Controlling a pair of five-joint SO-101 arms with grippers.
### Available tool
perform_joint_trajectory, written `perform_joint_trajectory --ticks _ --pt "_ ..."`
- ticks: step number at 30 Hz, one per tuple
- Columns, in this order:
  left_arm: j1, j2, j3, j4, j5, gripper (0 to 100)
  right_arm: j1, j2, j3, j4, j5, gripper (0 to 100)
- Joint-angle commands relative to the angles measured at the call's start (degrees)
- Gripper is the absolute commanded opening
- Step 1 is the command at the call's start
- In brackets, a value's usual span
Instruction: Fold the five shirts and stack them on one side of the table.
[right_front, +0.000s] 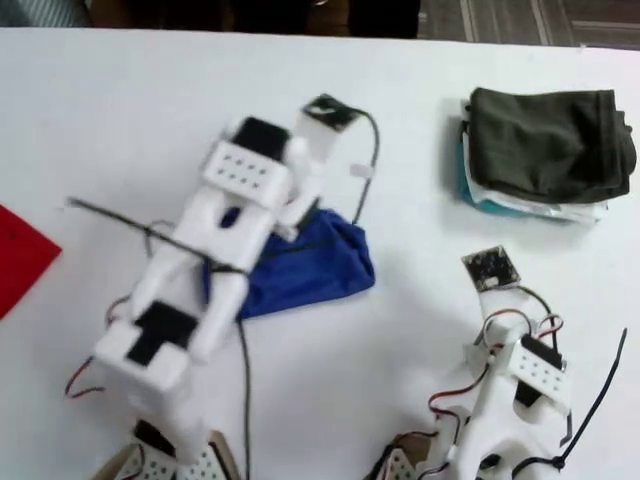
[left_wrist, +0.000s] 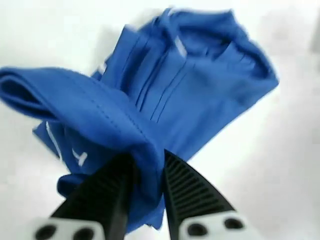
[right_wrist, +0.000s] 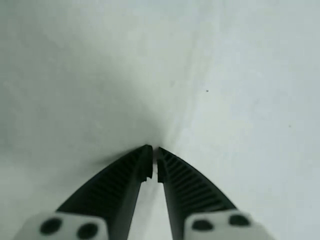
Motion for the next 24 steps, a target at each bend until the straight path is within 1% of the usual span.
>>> perform_joint_trajectory --ticks 1,7,9,12,13,17,21,22,24 --pt "3.2 4.9 -10.3 -0.4 0.4 3 0.3 -1.1 -0.1 -2.5 -0.5 3.4" --pt "6.2 14.3 -18.1 0.4 0.4 4 0.3 -1.1 -0.1 -2.5 -0.5 3.4" --pt "7.2 16.4 -20.4 1.8 0.4 10 0.3 -1.1 -0.1 -2.5 -0.5 3.4" --pt "7.6 17.8 -25.4 4.3 0.3 26 0.3 -1.1 -0.1 -2.5 -0.5 3.4" --pt "7.3 17.8 -27.4 5.2 0.3 29 0.3 -1.1 -0.1 -2.5 -0.5 3.4" --pt "3.4 15.8 -33.7 6.4 0.1 24 0.3 -1.1 -0.1 -2.5 -0.5 3.4" --pt "-2.6 13.0 -32.9 6.4 0.1 21 0.3 -1.1 -0.1 -2.5 -0.5 3.4" --pt "-3.7 12.4 -31.3 6.4 0.1 18 0.3 -1.1 -0.1 -2.5 -0.5 3.4" --pt "-4.7 12.3 -27.9 6.4 0.0 9 0.3 -1.2 -0.1 -2.5 -0.5 3.4"
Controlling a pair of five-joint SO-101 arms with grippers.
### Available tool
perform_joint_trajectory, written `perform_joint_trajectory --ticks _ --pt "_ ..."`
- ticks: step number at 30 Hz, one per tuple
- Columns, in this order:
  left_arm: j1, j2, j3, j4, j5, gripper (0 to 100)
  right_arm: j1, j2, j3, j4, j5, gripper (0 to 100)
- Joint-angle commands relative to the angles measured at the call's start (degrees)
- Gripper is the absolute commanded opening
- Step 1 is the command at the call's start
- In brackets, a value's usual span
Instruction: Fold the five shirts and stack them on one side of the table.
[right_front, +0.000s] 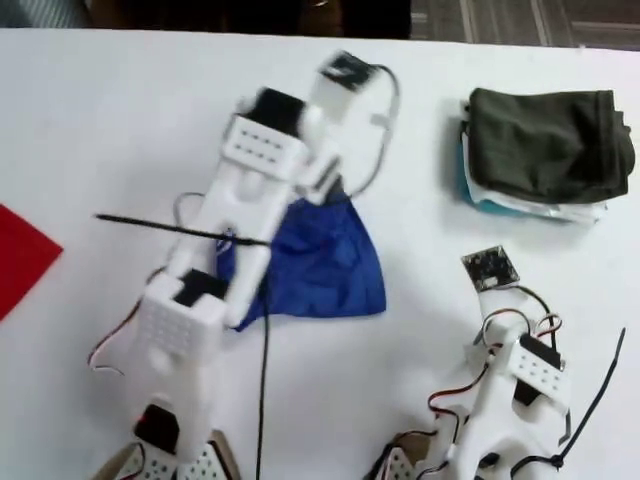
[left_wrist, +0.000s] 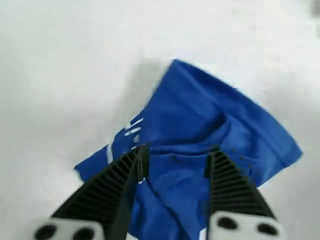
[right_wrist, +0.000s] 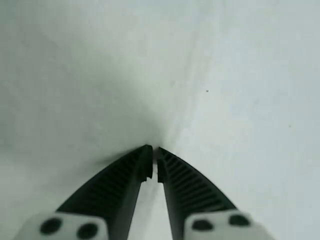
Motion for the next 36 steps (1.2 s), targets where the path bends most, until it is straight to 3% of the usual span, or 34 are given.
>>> perform_joint_trajectory --ticks 1,8,12,23,29,36 --pt "-2.3 -4.0 4.2 0.9 -0.2 3 0.3 -1.2 -0.1 -2.5 -0.5 3.4" --pt "-4.1 -4.1 14.2 -8.0 -3.0 3 0.3 -1.2 -0.1 -2.5 -0.5 3.4" --pt "-3.7 -4.0 17.6 -9.2 -3.0 3 0.3 -1.2 -0.1 -2.5 -0.5 3.4" --pt "9.3 -4.7 21.6 -5.0 0.0 3 0.4 -1.0 -0.1 -3.2 -0.5 3.4" --pt "15.2 -4.7 14.3 1.0 -0.3 3 0.4 -1.0 -0.1 -3.2 -0.5 3.4" --pt "5.0 -4.1 8.7 0.4 -3.8 3 0.5 -1.0 -0.1 -3.2 -0.5 3.4"
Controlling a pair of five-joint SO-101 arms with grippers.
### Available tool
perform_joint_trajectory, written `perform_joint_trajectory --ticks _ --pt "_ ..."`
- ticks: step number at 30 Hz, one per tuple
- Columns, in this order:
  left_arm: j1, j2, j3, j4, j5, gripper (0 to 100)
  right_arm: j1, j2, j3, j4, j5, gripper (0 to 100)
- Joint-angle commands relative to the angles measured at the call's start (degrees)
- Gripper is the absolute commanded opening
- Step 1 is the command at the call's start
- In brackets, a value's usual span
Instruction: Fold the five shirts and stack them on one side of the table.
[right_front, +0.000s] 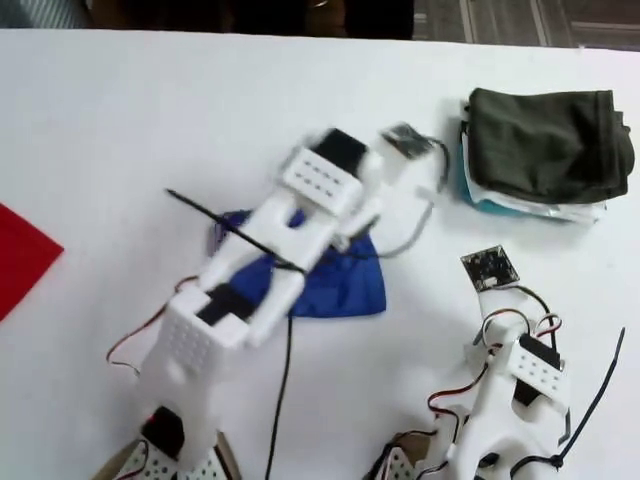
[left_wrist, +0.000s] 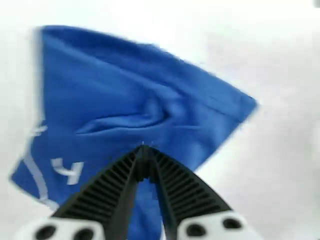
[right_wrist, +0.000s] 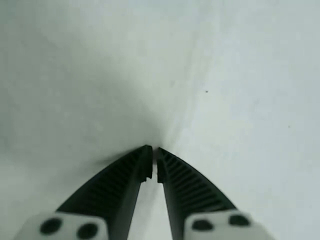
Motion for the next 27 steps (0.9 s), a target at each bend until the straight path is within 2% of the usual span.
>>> perform_joint_trajectory --ticks 1,5,12,27 --pt "-6.4 -3.4 -2.8 0.3 -0.9 3 0.5 -1.0 -0.2 -2.8 -0.5 3.4" --pt "-10.1 -2.7 -1.2 -0.8 -1.0 3 0.5 -1.1 -0.2 -2.8 -0.5 3.4" --pt "-10.5 0.6 6.7 -4.4 -0.7 3 0.5 -1.1 -0.2 -2.8 -0.5 3.4" --pt "5.5 0.4 9.5 -2.1 0.0 3 0.5 -1.1 -0.2 -2.9 -0.5 3.4"
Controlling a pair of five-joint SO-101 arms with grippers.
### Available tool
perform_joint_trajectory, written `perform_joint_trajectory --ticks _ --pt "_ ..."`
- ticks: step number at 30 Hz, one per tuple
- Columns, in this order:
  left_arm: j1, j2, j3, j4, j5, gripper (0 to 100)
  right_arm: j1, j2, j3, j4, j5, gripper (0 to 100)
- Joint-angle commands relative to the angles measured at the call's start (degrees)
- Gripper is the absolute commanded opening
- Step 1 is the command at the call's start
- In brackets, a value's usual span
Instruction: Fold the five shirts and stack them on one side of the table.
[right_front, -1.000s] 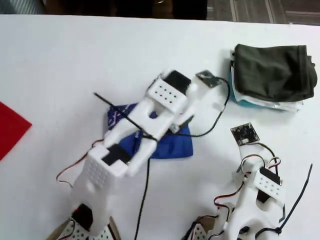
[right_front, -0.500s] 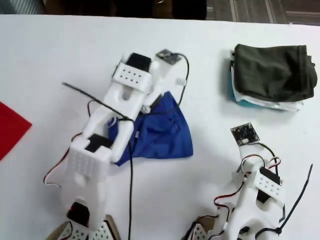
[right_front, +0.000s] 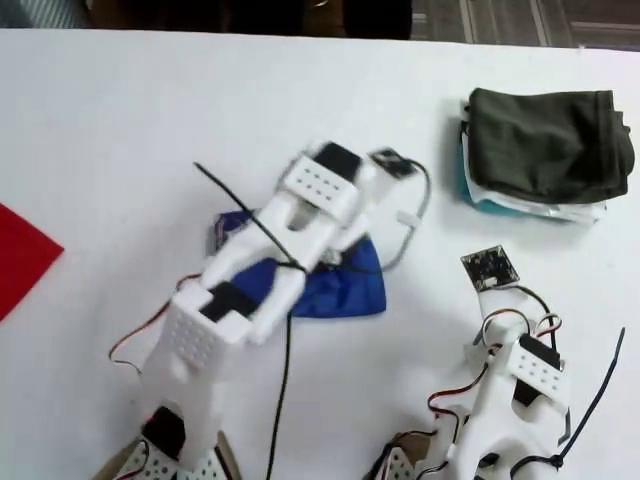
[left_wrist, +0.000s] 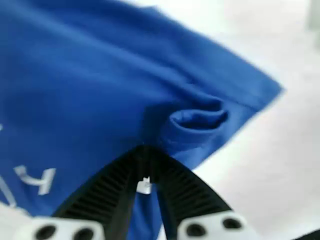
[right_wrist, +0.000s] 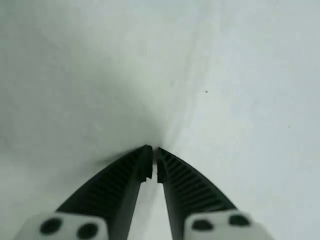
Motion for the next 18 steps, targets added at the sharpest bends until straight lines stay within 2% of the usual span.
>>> perform_joint_trajectory --ticks 1,9,13,18 --pt "3.4 -1.7 -1.7 1.8 1.0 3 0.5 -1.1 -0.2 -2.7 -0.5 3.4" --pt "2.6 -10.1 -2.6 3.4 1.1 3 0.5 -1.1 -0.2 -2.7 -0.5 3.4" --pt "-0.6 -7.5 0.2 0.5 1.4 3 0.5 -1.1 -0.2 -2.7 -0.5 3.4" --pt "0.5 -4.8 7.9 -3.1 1.5 3 0.5 -1.1 -0.2 -2.7 -0.5 3.4"
